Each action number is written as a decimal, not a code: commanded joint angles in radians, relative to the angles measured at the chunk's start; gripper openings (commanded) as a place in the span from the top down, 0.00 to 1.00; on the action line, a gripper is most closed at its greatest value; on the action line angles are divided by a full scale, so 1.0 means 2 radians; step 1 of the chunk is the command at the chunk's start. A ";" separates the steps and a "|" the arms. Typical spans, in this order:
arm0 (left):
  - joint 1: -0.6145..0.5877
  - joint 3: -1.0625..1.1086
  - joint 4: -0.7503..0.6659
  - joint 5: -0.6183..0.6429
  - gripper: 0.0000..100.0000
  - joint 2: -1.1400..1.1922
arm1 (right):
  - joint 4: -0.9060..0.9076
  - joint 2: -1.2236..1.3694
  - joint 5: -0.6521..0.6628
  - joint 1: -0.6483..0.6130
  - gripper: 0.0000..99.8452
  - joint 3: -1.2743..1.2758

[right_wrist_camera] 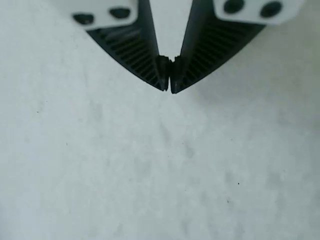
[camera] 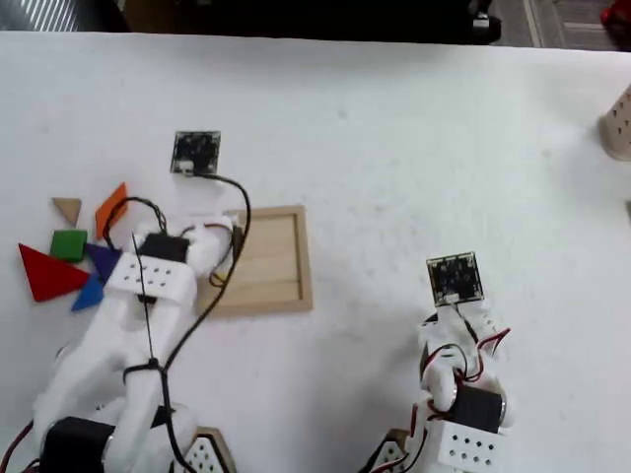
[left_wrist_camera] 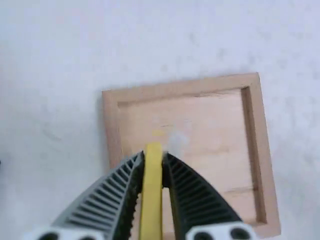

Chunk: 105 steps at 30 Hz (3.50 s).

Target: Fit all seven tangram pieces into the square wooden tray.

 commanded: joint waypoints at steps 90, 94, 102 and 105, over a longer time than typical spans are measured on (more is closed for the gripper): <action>-0.016 -0.013 -0.079 -0.031 0.98 0.059 | 0.005 -0.003 0.006 0.005 0.98 -0.001; -0.046 -0.048 -0.074 -0.031 0.98 0.112 | 0.005 -0.003 0.006 0.005 0.98 -0.001; -0.042 -0.091 -0.055 -0.092 0.98 0.201 | 0.005 -0.003 0.006 0.006 0.98 -0.001; -0.042 -0.093 -0.036 -0.135 0.98 0.201 | 0.005 -0.003 0.006 0.006 0.98 -0.001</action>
